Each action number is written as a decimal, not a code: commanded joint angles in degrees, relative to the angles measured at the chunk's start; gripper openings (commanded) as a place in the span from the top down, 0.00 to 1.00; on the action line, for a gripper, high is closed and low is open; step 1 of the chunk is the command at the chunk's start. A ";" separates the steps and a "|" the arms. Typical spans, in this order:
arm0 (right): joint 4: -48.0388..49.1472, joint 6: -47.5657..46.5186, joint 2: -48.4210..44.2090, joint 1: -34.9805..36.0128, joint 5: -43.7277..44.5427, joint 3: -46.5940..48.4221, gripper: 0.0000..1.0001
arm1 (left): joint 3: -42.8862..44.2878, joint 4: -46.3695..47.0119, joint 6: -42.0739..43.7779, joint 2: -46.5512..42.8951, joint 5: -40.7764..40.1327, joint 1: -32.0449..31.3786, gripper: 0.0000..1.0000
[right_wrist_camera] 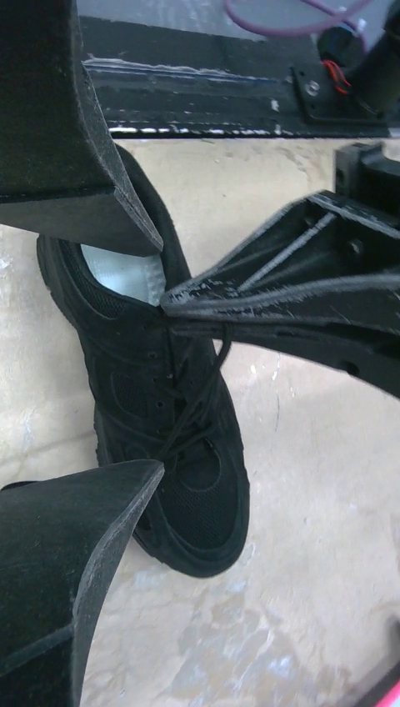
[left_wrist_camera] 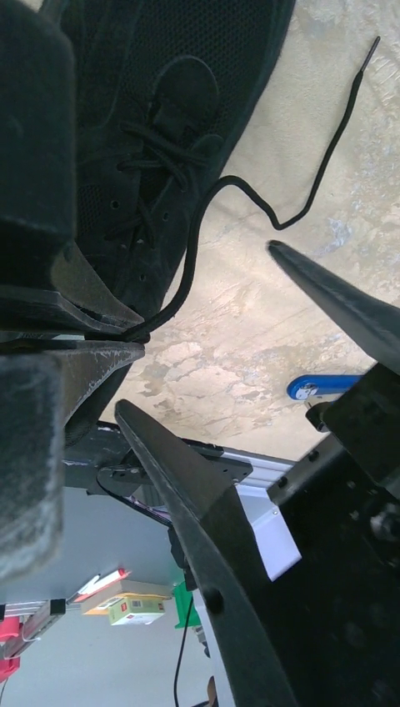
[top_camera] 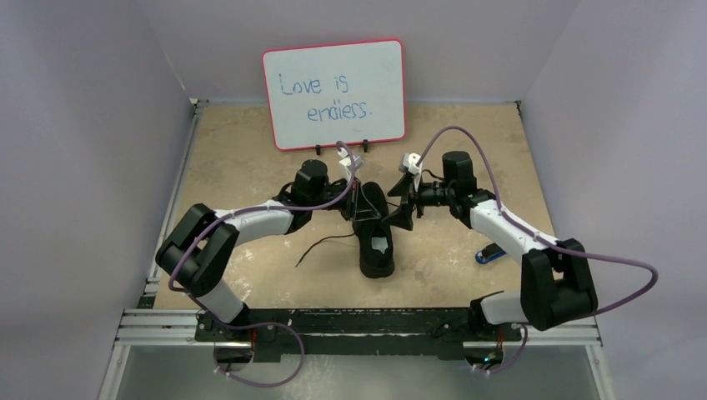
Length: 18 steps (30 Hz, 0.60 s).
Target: Tie the shoes
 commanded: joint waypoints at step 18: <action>4.59 -14.56 9.83 1.22 -13.63 2.08 0.27 | 3.26 5.28 -2.37 -1.52 2.06 0.81 1.00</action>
